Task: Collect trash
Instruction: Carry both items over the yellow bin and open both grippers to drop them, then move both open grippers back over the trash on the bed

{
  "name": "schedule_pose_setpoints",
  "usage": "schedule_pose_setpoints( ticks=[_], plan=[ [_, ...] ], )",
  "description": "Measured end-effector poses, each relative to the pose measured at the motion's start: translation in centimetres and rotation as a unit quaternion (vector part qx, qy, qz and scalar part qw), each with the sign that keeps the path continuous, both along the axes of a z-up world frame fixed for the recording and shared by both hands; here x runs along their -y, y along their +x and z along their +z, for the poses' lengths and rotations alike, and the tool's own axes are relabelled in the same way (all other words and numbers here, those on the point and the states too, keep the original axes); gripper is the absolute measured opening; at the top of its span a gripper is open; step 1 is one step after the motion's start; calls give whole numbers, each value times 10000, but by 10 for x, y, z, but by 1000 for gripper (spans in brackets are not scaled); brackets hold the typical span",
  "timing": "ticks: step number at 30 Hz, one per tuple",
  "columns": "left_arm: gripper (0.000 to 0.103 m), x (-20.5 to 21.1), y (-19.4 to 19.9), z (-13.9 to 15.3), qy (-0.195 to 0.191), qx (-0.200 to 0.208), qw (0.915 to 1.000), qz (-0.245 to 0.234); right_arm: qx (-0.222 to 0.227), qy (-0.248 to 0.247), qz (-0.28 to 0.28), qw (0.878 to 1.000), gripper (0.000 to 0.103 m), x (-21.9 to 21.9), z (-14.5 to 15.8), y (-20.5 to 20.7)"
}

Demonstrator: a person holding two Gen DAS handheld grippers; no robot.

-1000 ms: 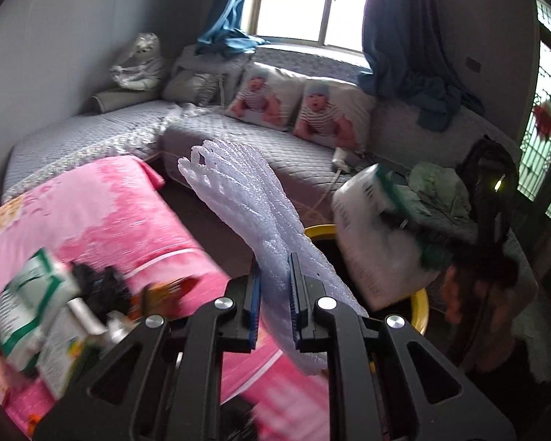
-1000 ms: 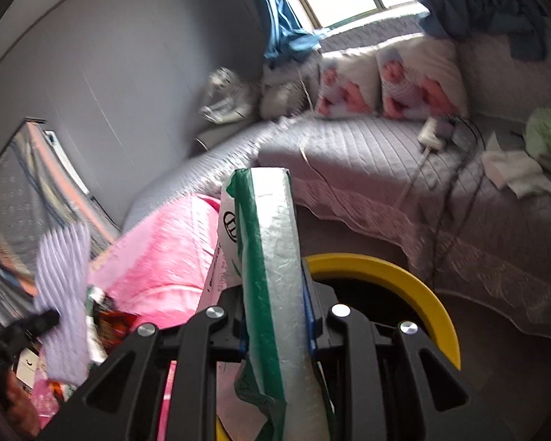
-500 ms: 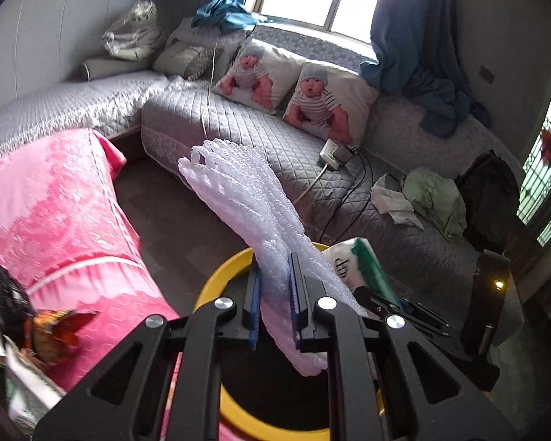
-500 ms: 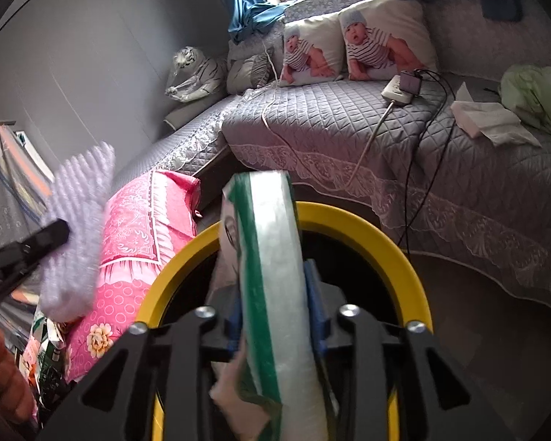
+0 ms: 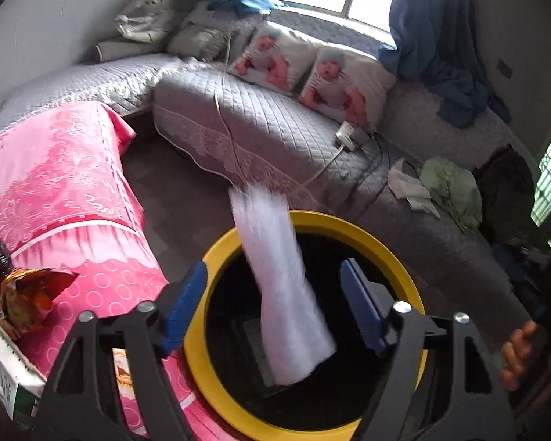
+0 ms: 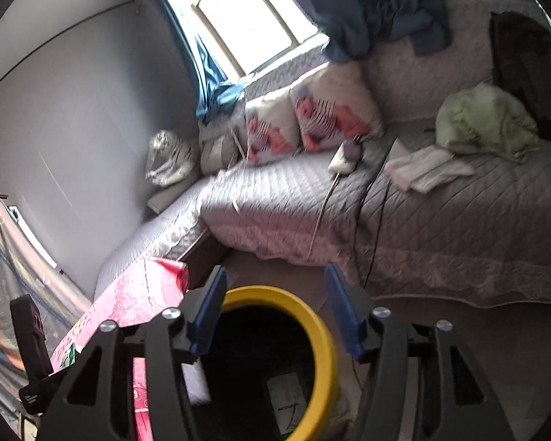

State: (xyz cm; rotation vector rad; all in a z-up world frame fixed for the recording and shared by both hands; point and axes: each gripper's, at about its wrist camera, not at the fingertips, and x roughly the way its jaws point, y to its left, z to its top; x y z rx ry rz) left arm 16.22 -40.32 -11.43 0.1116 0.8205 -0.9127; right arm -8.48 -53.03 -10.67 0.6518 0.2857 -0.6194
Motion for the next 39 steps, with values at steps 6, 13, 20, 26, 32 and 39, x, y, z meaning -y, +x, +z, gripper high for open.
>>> schedule_pose_setpoints(
  ticks=[6, 13, 20, 26, 32, 39],
  plan=[
    [86, -20, -2, 13, -349, -335, 9988, -50, 410, -276, 49, 9988, 76, -11, 14, -27],
    [92, -96, -10, 76, -1292, 94, 9911, 307, 328, -464, 470, 9973, 77, -39, 24, -9],
    [95, -218, -14, 167, -2237, 860, 9675, 800, 347, -436, 1330, 9896, 80, -87, 36, 39],
    [95, -331, -15, 208, -2264, 1561, 9529, 1282, 353, -594, 2202, 9730, 82, -136, 47, 73],
    [95, -422, -14, 208, -1451, 2189, 9461, 1897, 178, -593, 2744, 9596, 82, -176, 47, 104],
    [95, -508, 6, 159, -880, 2073, 9434, 2433, -49, -616, 3036, 9508, 82, -208, 47, 132]
  ],
)
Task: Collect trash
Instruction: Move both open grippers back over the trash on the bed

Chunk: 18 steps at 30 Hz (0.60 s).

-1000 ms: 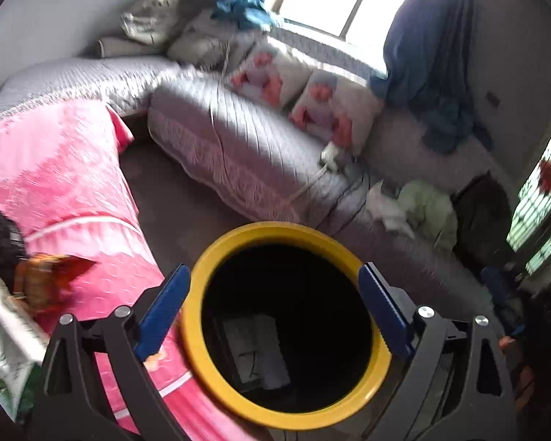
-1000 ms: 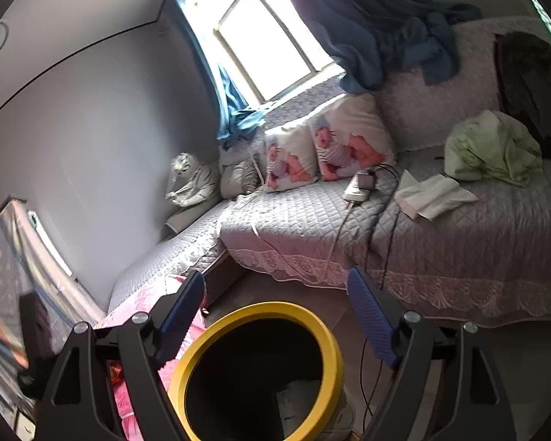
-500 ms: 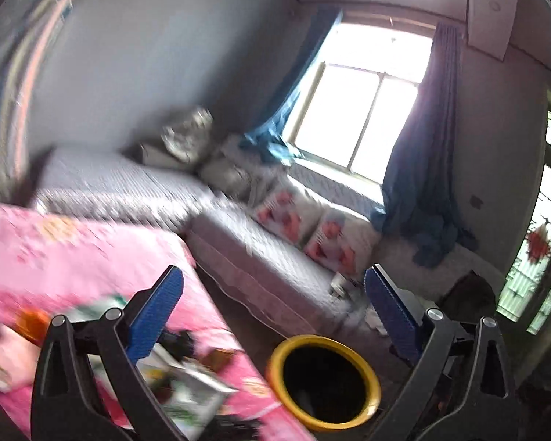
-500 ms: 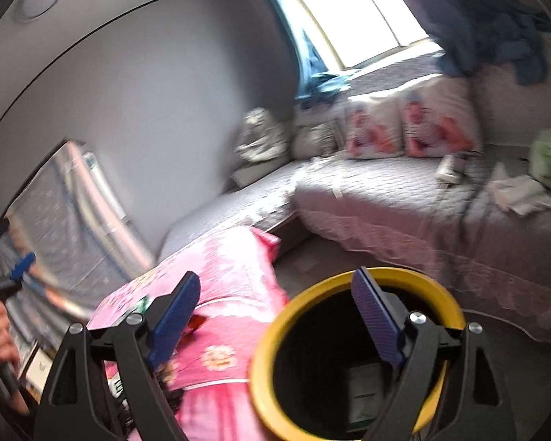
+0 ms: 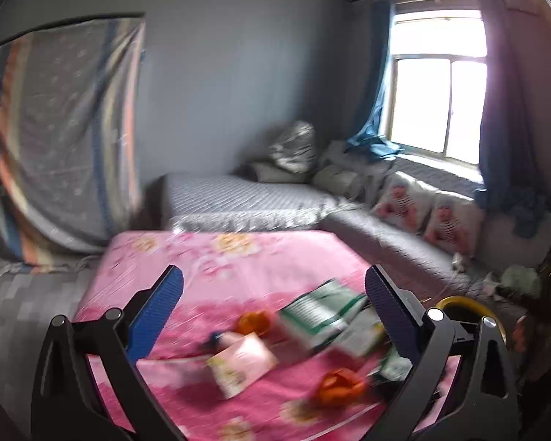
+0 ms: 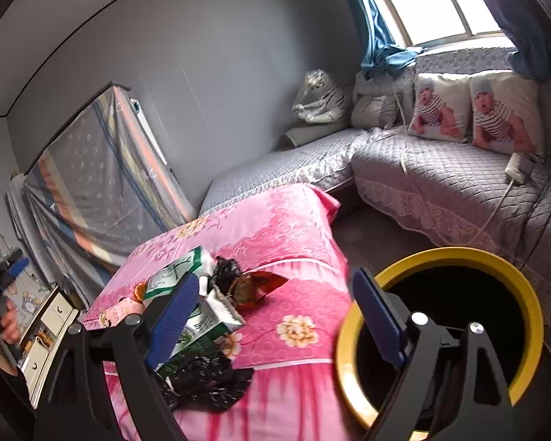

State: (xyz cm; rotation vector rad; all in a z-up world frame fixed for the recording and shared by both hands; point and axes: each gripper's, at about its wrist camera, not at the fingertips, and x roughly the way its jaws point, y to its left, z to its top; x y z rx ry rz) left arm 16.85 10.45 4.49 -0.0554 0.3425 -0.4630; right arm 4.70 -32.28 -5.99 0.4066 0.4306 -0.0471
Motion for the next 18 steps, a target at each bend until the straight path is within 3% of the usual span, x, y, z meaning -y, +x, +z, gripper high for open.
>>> schedule_pose_setpoints(
  ticks=[4, 7, 12, 14, 18],
  plan=[
    [95, -35, 35, -53, -120, -625, 9973, -378, -113, -85, 98, 9999, 82, -16, -1, 18],
    [95, -42, 59, -90, 142, -869, 9944, -583, -182, -152, 202, 9995, 82, -29, -2, 30],
    [95, -38, 98, -149, 195, -1593, 9777, -1356, -277, -255, 421, 9984, 82, -46, -2, 50],
    [95, -31, 104, -167, 412, -1713, 9737, -1444, -296, -282, 483, 9980, 82, -51, -3, 54],
    [95, -17, 121, -186, 348, -2143, 9629, -1605, -376, -292, 593, 9971, 82, -56, -8, 62]
  ],
)
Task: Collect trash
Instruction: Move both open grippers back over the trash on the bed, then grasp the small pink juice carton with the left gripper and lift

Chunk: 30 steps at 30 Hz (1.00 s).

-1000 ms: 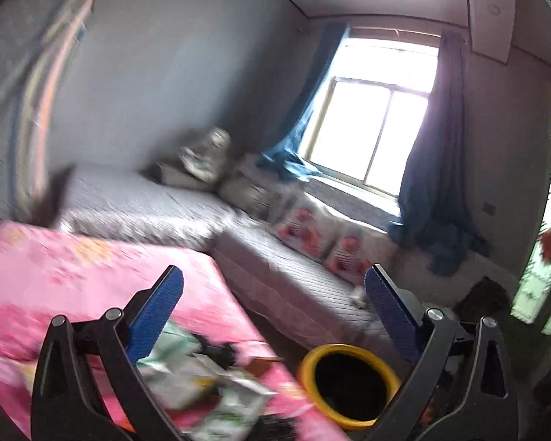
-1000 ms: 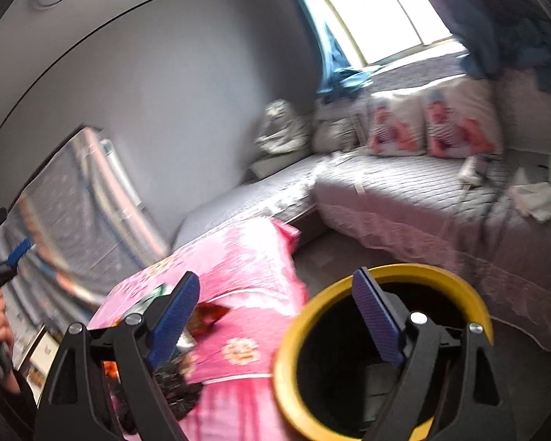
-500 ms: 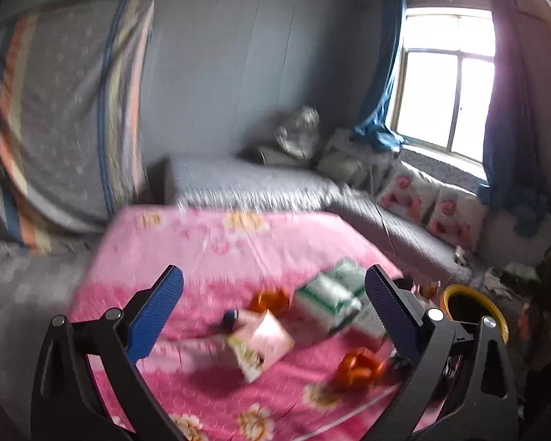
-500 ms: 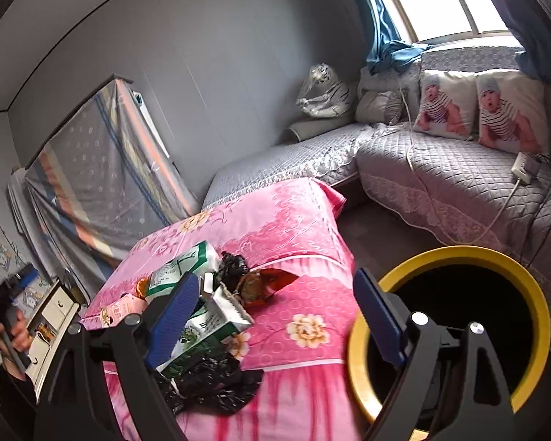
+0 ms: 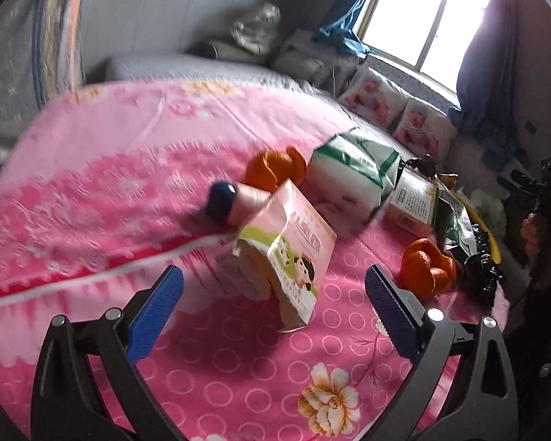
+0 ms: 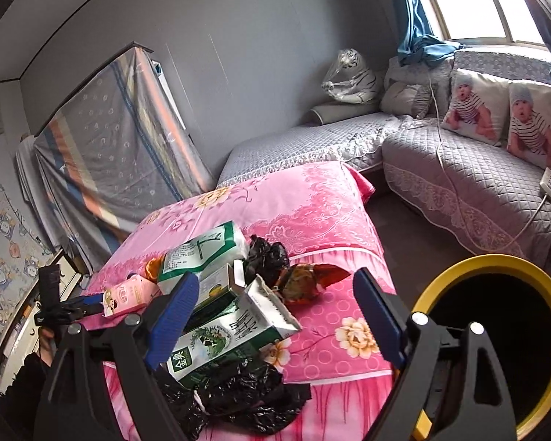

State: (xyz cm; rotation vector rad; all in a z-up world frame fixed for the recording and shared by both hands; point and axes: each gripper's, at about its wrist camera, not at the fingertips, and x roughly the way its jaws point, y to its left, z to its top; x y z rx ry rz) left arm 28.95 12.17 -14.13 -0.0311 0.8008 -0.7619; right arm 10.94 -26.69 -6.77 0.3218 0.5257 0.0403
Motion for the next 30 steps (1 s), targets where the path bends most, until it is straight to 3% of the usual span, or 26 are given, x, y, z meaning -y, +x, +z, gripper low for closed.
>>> schedule_pose_setpoints(
  ticks=[7, 14, 19, 24, 30],
  plan=[
    [92, 13, 17, -17, 107, -458, 9988, -104, -58, 88, 107, 9999, 82, -3, -8, 6],
    [47, 15, 21, -18, 102, -567, 9983, 15, -74, 123, 152, 9998, 83, -5, -11, 4],
    [27, 18, 11, -10, -8, -422, 9991, -61, -7, 149, 254, 9996, 83, -7, -8, -2],
    [22, 13, -13, 9, -240, -103, 9995, -152, 214, -280, 1355, 9901, 82, -51, 4, -11],
    [20, 0, -47, 38, -711, 272, 9971, -38, -355, -1098, 2598, 9587, 82, -140, -14, 18]
  ],
)
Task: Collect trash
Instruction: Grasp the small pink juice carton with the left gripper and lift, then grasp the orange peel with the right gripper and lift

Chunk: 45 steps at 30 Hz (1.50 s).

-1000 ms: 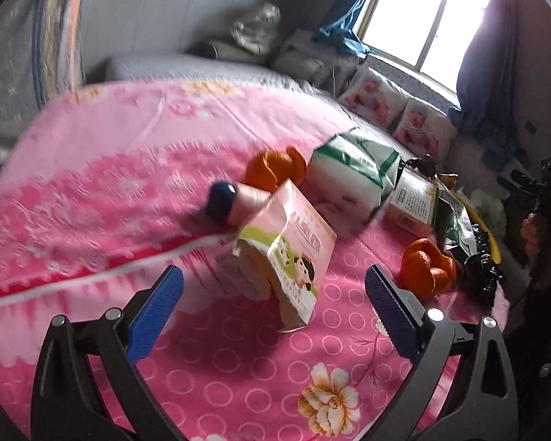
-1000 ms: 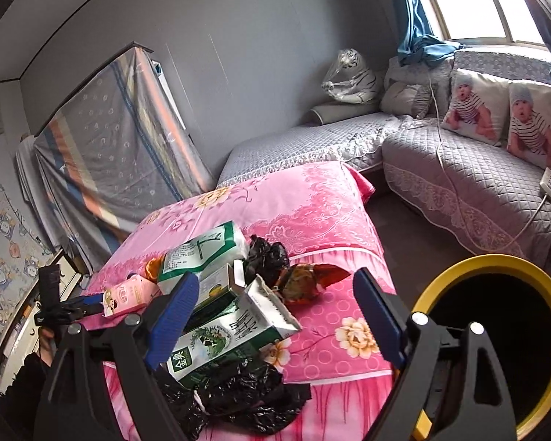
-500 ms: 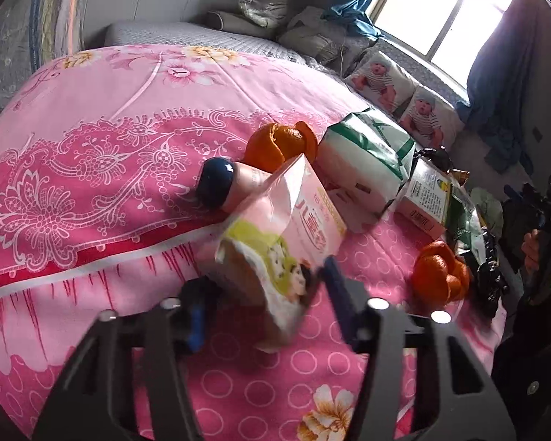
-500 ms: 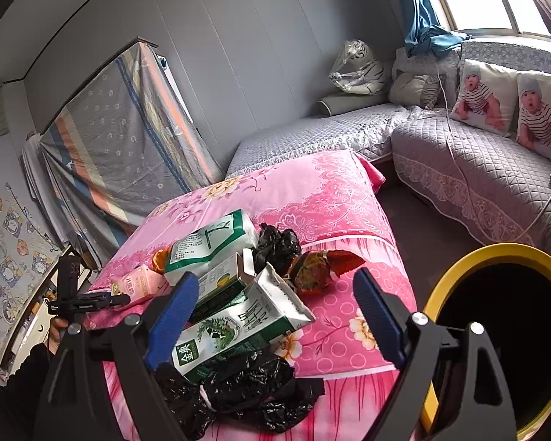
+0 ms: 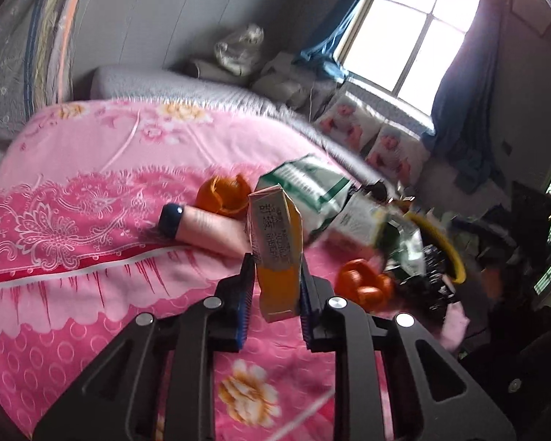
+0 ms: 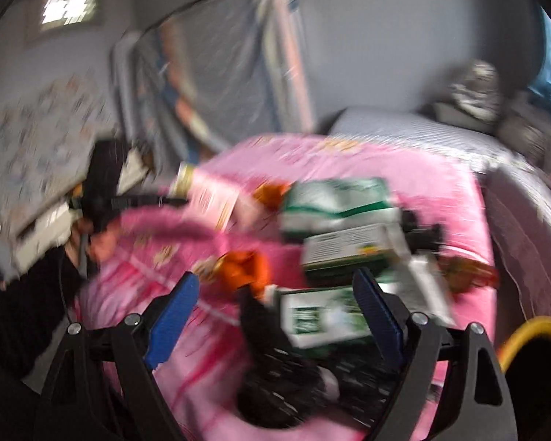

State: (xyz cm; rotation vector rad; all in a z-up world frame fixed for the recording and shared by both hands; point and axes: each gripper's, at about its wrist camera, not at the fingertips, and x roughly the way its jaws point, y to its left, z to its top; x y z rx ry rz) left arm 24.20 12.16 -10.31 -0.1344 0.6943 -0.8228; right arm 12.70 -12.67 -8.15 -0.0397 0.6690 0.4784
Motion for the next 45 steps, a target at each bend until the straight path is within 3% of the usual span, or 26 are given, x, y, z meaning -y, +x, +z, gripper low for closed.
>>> schedule_pose_setpoints(
  ticks=[8, 15, 17, 19, 20, 21, 23, 30, 36, 45],
  plan=[
    [20, -22, -46, 23, -466, 323, 9974, 451, -389, -1116, 520, 9916, 82, -85, -31, 50],
    [20, -41, -73, 30, -555, 438, 9946, 754, -1187, -1434, 127, 9824, 82, -99, -65, 87],
    [20, -45, -79, 28, -587, 417, 9942, 803, -1327, -1389, 73, 9813, 80, -99, -72, 92],
    [20, -48, -83, 27, -628, 399, 9937, 842, -1444, -1373, 56, 9799, 68, -98, -78, 95],
    [20, -50, -85, 26, -657, 387, 9931, 887, -1527, -1315, 59, 9795, 55, -97, -80, 96],
    [20, -51, -86, 26, -682, 379, 9928, 906, -1602, -1224, 46, 9794, 48, -95, -81, 98],
    [20, -53, -90, 27, -737, 376, 9919, 960, -1549, -1136, -1, 9814, 42, -92, -77, 95],
    [20, -53, -106, 33, -764, 512, 9899, 1076, -1409, -216, 377, 9891, 41, -81, -34, 61],
    [20, -43, -117, 33, -694, 542, 9905, 1060, -1322, 93, 503, 9899, 41, -77, -21, 35],
    [20, -14, -132, 50, -610, 704, 9929, 744, -438, 529, 87, 9976, 41, -29, 30, 9]
  ],
)
